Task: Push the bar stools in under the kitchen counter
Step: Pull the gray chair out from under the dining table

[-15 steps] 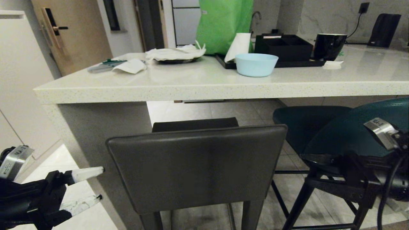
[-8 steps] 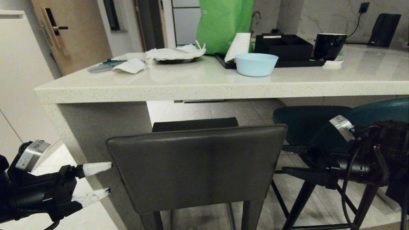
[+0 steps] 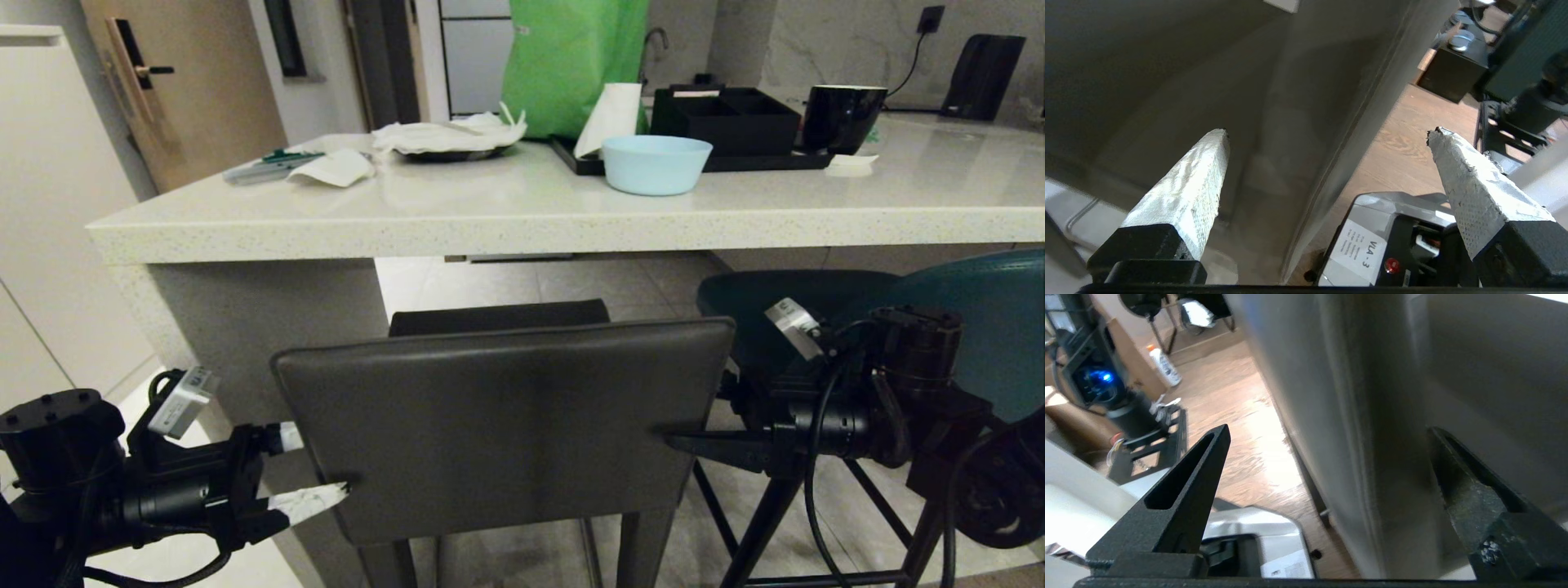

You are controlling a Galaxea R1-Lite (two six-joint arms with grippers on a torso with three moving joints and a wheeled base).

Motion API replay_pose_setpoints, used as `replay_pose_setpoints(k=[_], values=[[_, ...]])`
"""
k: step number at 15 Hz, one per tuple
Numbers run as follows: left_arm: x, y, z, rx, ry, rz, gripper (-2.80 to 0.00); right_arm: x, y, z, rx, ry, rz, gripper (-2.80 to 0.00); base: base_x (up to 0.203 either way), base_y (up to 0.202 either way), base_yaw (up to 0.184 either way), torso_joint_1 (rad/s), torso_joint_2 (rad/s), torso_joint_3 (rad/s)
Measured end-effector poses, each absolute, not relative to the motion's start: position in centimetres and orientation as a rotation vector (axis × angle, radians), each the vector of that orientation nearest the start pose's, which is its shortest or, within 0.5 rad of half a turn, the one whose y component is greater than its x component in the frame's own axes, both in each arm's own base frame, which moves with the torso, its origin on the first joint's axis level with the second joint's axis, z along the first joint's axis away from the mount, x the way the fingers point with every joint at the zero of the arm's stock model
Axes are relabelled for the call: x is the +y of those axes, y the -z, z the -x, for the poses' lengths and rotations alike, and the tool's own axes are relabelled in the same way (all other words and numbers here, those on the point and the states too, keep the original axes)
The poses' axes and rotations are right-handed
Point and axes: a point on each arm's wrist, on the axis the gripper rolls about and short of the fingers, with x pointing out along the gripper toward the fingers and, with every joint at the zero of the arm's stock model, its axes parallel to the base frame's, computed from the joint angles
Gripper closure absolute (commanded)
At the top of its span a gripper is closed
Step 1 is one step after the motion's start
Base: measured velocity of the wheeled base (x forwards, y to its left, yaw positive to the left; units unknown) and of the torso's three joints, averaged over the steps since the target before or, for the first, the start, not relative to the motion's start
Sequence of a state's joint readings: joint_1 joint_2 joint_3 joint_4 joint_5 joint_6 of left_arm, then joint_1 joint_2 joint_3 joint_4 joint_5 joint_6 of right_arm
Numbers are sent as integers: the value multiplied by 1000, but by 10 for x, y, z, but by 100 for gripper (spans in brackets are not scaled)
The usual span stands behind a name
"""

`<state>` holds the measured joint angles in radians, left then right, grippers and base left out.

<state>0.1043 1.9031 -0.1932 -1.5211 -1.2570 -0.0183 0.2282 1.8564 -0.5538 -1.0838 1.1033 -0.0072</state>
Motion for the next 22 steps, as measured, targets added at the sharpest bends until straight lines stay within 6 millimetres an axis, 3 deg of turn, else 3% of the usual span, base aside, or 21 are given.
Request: replay_pose_setpoints(k=[8,13,22], values=[[-4,-78,-236,184,1160,146,-280,93,-117,-276,217,-1331,-92,-280,-12,0,0,0,0,1],[-22,-81,-235,182,1133,115,-280,97,-117,-277,220,-1323,-91,-280,-194,0,-1,-1,4,2],[-38,-89,-228,162,1150,90,-280,98,-114,-278,216,-1318,-88,-280,-195,0,0,4,3,3]])
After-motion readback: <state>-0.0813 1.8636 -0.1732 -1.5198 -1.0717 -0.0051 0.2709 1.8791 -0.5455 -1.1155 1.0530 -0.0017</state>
